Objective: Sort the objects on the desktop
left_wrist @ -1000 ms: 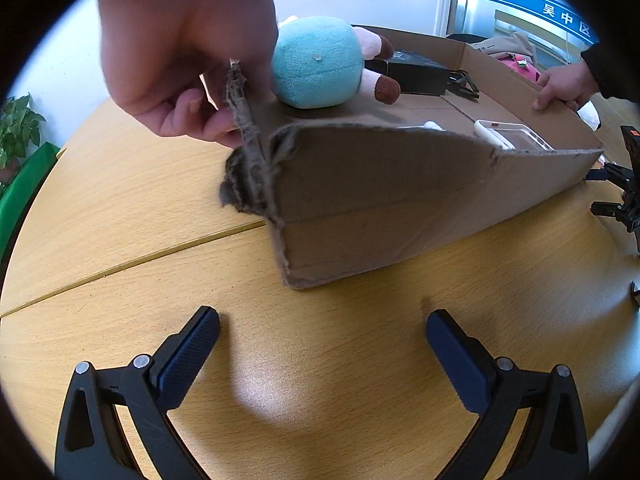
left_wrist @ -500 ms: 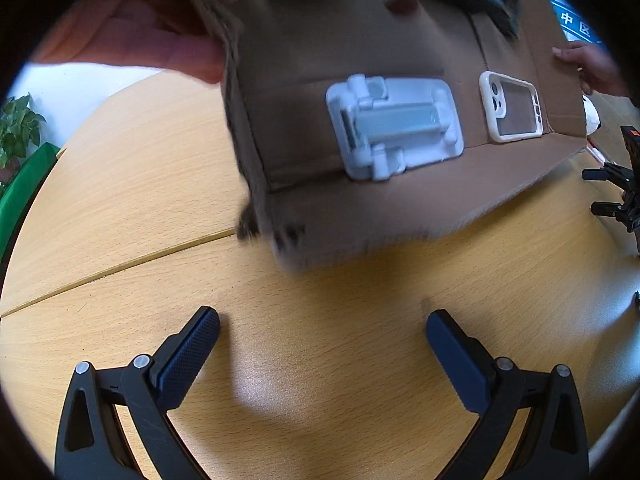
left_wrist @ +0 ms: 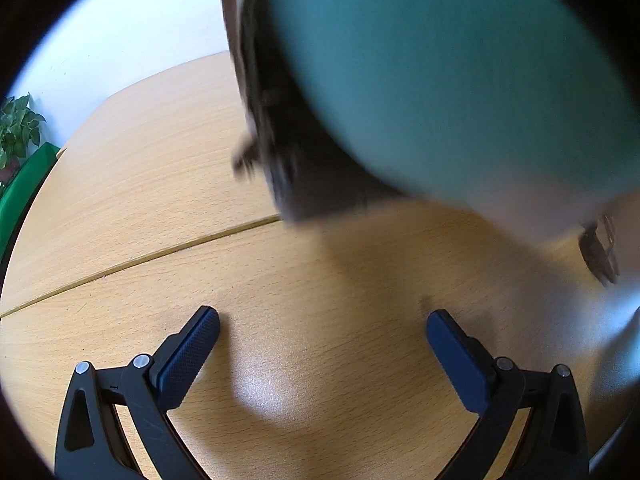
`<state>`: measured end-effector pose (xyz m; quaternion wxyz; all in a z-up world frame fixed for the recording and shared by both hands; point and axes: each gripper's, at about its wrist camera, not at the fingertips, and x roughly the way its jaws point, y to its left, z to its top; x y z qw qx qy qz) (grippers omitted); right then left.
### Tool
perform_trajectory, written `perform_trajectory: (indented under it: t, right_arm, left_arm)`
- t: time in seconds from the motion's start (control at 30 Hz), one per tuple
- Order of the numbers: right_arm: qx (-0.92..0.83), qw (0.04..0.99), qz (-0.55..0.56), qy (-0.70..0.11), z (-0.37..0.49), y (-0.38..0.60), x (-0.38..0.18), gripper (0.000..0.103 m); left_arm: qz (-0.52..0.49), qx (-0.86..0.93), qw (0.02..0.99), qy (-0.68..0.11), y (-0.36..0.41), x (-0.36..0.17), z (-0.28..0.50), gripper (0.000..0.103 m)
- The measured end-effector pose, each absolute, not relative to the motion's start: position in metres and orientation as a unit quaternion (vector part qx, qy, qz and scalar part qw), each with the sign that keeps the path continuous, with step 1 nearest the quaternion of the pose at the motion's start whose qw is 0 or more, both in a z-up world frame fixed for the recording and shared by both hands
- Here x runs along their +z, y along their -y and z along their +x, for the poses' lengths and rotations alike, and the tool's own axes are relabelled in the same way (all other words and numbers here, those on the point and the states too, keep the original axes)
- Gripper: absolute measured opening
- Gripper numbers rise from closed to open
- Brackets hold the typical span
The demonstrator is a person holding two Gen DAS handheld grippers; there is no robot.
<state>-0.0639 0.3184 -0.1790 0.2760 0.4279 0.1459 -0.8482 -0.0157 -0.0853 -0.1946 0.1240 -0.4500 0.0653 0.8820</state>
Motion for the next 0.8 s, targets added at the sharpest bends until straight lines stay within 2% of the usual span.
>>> perform_trajectory:
  t: [0.8]
  right_arm:
    - [-0.848,0.277,0.428,-0.146,-0.0631,-0.3210,-0.1770,0.103]
  left_arm:
    - [-0.450,0.883,0.121,-0.064,0.0831,-0.1894,-0.0159,0.103]
